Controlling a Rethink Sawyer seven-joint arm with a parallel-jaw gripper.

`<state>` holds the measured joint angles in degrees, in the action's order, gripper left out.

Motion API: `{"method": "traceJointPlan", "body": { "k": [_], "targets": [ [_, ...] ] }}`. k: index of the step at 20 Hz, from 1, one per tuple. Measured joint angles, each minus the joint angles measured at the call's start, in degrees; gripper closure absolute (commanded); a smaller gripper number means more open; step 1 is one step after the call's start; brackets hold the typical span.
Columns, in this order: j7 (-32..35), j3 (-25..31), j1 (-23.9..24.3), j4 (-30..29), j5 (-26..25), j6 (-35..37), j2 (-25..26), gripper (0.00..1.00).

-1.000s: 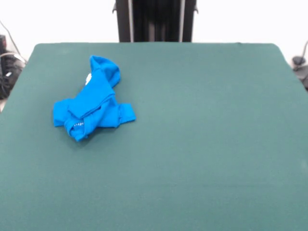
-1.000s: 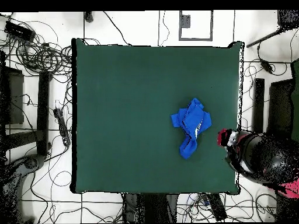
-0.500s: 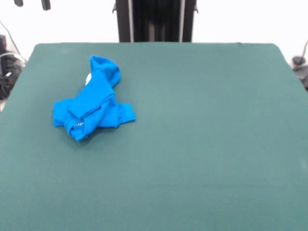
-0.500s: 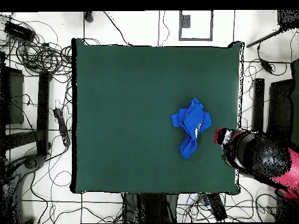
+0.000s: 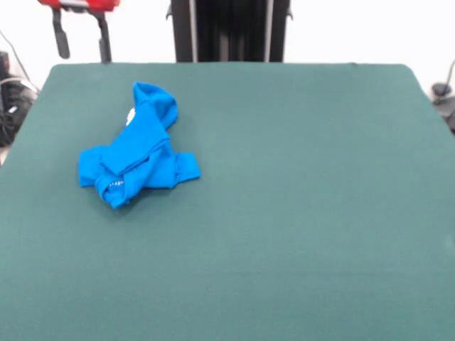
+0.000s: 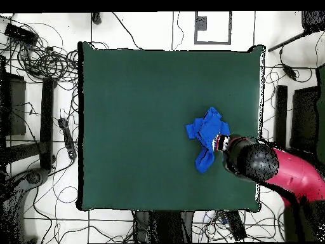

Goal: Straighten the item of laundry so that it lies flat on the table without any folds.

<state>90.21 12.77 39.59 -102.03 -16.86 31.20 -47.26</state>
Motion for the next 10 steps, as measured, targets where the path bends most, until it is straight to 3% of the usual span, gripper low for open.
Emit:
{"method": "traceJointPlan", "body": {
  "k": [10],
  "targets": [
    [0.00,-0.03,-4.06,-0.02,-0.31,-3.14,5.19,0.00]
  ]
}}
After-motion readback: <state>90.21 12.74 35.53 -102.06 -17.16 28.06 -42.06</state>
